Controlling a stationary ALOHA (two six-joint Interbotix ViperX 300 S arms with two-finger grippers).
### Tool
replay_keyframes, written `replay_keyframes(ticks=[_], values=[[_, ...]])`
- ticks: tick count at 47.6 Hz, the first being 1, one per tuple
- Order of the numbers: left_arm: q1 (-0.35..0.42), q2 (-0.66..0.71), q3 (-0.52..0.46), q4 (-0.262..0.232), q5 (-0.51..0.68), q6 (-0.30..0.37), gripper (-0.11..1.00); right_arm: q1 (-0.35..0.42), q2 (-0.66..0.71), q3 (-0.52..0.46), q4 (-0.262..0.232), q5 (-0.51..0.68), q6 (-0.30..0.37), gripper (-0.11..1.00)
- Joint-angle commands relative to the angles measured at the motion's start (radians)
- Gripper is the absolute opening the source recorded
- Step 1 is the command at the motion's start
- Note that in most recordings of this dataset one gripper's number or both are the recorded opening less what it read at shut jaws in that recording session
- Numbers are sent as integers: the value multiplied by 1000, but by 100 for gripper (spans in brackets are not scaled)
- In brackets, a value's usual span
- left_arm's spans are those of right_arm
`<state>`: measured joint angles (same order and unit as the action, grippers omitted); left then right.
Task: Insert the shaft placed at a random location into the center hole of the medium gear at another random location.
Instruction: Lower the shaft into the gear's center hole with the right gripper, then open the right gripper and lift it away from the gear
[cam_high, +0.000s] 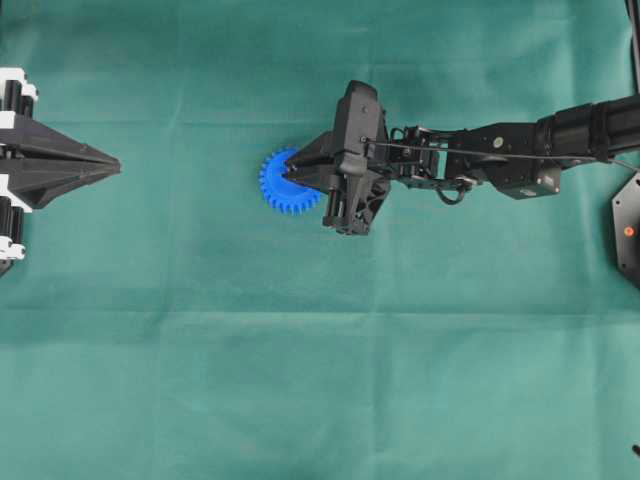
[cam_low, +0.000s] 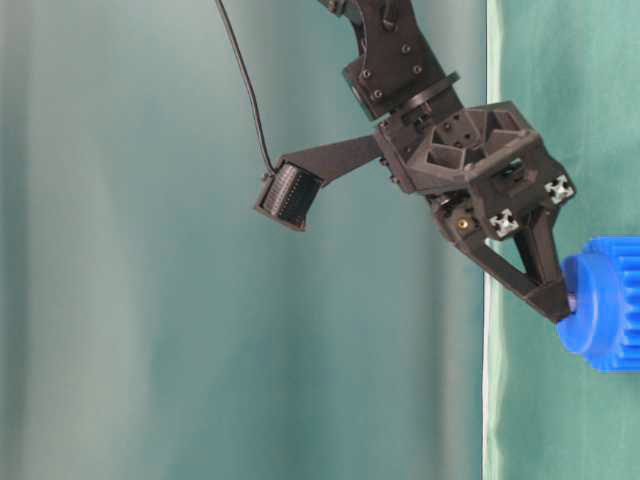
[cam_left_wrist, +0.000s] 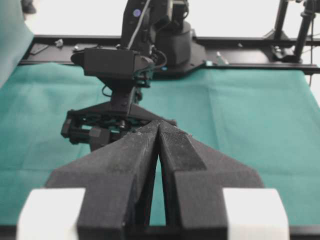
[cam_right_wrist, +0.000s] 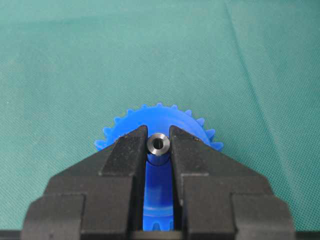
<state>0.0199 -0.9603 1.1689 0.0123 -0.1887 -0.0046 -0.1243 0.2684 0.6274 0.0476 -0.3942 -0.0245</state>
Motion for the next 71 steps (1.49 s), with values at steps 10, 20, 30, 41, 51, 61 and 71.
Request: replay_keyframes(ticks=[10, 20, 30, 41, 51, 61, 71], values=[[3, 8, -20, 2, 0, -2, 0, -2, -9, -21, 0, -9, -3, 14], [3, 8, -18, 2, 0, -2, 0, -2, -8, -20, 0, -9, -3, 14], [3, 8, -18, 2, 6, -2, 0, -2, -8, -21, 3, -12, -3, 14], [3, 8, -20, 2, 6, -2, 0, -2, -8, -23, 0, -9, -3, 14], [3, 8, -20, 2, 6, -3, 0, -2, -9, -25, 3, -9, -3, 39], [3, 8, -20, 2, 9, -3, 0, -2, -12, -38, 3, -8, -5, 87], [3, 8, -20, 2, 9, -3, 0, -2, -78, -40, 0, 35, -6, 80]])
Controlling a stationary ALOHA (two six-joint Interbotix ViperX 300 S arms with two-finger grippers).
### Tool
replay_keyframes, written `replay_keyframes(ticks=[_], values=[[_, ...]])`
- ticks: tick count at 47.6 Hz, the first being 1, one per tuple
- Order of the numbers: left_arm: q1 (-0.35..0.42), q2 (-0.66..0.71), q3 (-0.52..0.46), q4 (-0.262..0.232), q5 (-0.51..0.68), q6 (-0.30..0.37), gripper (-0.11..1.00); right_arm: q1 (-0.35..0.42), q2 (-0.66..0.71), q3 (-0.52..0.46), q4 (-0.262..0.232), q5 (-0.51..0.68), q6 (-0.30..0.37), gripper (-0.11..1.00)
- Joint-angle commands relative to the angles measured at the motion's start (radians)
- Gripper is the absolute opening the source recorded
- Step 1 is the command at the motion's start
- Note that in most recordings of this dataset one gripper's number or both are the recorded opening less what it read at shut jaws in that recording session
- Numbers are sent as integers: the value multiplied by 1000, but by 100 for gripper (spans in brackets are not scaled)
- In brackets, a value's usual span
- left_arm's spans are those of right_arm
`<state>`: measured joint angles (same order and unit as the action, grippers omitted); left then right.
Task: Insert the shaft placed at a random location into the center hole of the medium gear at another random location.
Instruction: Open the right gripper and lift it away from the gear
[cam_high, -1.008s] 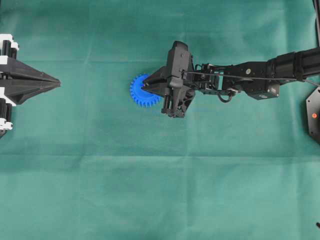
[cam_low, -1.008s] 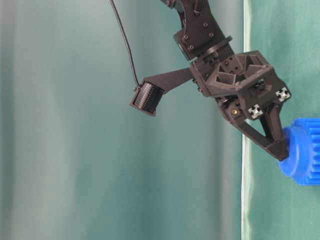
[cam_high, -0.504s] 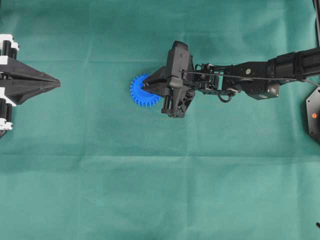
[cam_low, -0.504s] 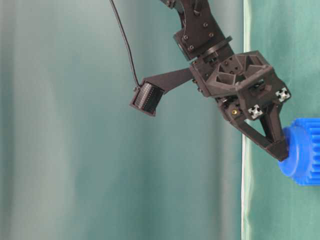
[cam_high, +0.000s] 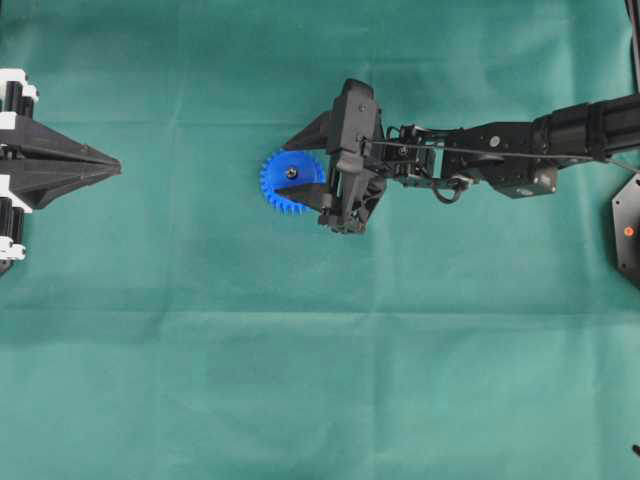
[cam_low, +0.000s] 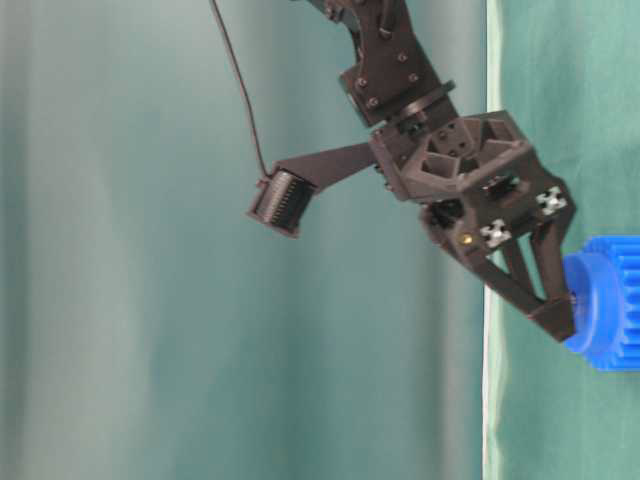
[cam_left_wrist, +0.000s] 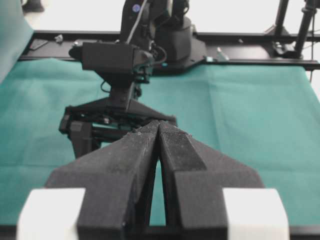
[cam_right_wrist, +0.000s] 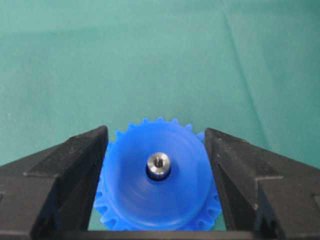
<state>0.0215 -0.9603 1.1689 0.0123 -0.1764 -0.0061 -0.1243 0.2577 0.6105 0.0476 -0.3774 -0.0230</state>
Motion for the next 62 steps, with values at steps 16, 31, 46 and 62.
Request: replay_keyframes(ticks=[16, 31, 46, 62], values=[[2, 8, -20, 2, -3, -5, 0, -2, -204, -21, -3, 109, -9, 80], [2, 8, -20, 2, -3, -6, 0, -2, -233, 9, -3, 126, -9, 80], [2, 6, -20, 2, 2, -6, 0, -2, -360, 146, 0, 124, -6, 79], [12, 0, -20, 2, 37, -5, 0, -2, -545, 319, 11, 121, -5, 79]])
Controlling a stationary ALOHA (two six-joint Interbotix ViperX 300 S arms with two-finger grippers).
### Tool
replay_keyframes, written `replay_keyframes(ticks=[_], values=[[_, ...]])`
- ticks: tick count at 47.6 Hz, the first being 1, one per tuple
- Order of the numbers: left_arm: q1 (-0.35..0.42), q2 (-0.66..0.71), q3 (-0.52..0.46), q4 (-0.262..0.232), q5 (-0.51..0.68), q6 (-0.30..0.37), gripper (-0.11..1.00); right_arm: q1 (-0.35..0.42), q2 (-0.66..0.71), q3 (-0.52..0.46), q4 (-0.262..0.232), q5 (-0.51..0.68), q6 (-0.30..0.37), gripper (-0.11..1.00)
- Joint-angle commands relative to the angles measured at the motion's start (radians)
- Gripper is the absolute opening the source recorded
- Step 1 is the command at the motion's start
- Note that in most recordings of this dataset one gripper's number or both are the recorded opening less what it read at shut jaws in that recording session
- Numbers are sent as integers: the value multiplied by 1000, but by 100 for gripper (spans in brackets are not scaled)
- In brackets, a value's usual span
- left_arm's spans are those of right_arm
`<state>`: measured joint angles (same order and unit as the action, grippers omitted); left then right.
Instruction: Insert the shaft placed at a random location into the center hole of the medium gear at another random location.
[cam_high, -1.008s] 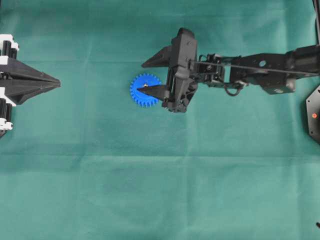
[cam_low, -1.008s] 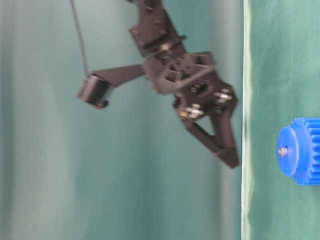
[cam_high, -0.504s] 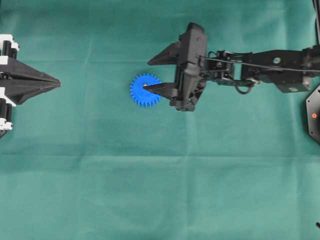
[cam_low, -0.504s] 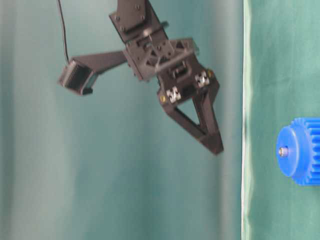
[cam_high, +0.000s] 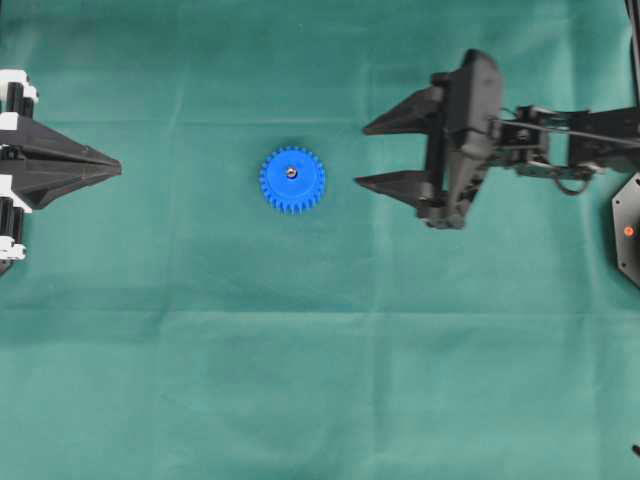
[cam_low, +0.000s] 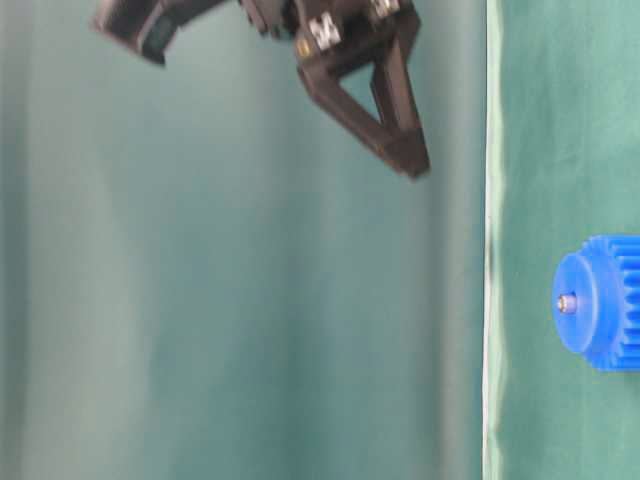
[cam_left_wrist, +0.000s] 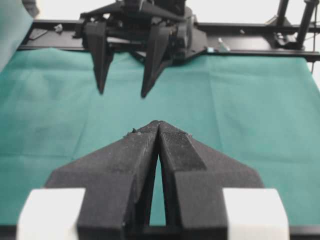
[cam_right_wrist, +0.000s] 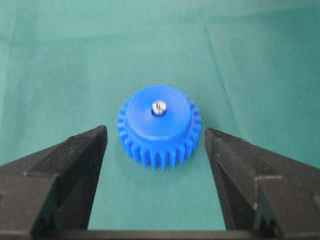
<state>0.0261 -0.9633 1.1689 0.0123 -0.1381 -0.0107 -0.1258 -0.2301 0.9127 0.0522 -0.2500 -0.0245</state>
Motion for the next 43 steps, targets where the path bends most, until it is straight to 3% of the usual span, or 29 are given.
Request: replay_keyframes(ticks=[1, 23, 43], values=[[9, 3, -20, 2, -3, 0, 0, 0, -67, 28, 6, -5, -3, 79], [14, 5, -18, 3, -2, 2, 0, 0, -327, 181, 14, 74, -2, 79], [14, 9, -18, 3, -2, 2, 0, -2, -353, 192, 14, 84, -2, 79]])
